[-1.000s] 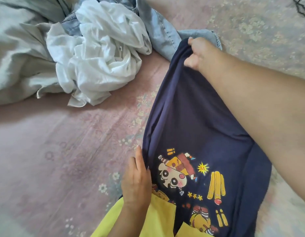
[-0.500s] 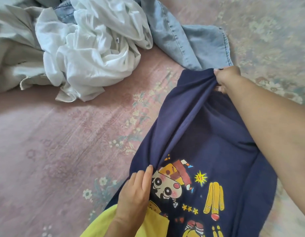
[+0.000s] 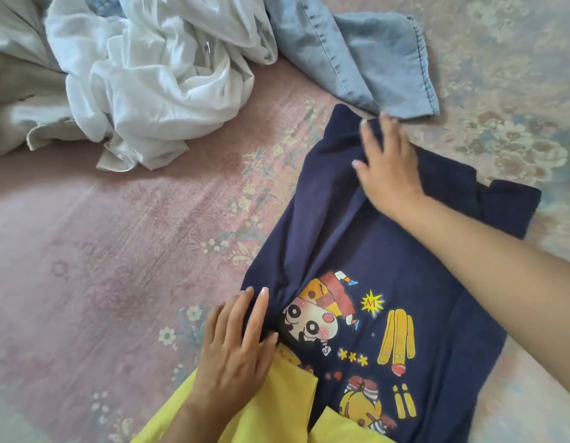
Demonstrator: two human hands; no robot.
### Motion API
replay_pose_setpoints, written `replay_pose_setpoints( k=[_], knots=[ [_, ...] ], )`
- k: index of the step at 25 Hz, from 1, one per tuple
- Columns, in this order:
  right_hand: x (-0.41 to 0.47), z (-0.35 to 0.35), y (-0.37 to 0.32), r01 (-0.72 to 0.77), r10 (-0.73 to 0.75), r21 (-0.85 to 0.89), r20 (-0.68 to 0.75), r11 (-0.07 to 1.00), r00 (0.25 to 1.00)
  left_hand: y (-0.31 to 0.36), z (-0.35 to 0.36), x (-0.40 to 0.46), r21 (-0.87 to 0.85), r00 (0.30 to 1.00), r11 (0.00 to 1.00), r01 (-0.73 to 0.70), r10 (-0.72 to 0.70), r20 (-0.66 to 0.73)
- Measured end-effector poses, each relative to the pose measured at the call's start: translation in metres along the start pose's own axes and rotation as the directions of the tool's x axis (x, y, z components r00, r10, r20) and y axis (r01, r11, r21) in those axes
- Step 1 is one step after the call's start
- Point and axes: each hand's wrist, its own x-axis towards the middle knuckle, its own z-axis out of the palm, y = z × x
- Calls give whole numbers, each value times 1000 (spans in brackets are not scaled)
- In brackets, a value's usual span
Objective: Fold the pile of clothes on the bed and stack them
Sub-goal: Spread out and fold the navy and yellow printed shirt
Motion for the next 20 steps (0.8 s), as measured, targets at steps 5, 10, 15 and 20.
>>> replay_pose_setpoints(
  k=[5, 10, 15, 20],
  knots=[
    [-157, 26, -53, 166, -162, 128, -41, 978, 986, -7, -14, -88, 4, 870, 912, -410, 389, 304],
    [-296, 21, -103, -44, 0, 189, 228, 981, 974, -7, -16, -113, 43, 715, 878, -477, 360, 599],
    [-322, -3, -130, -276, 197, 184, 358, 943, 913, -46, -39, -130, -19, 652, 802, -598, 500, 570],
    [-308, -5, -141, -613, 473, 254, 443, 748, 761, -59, -54, -100, 95, 936, 988, -120, 81, 343]
  ],
)
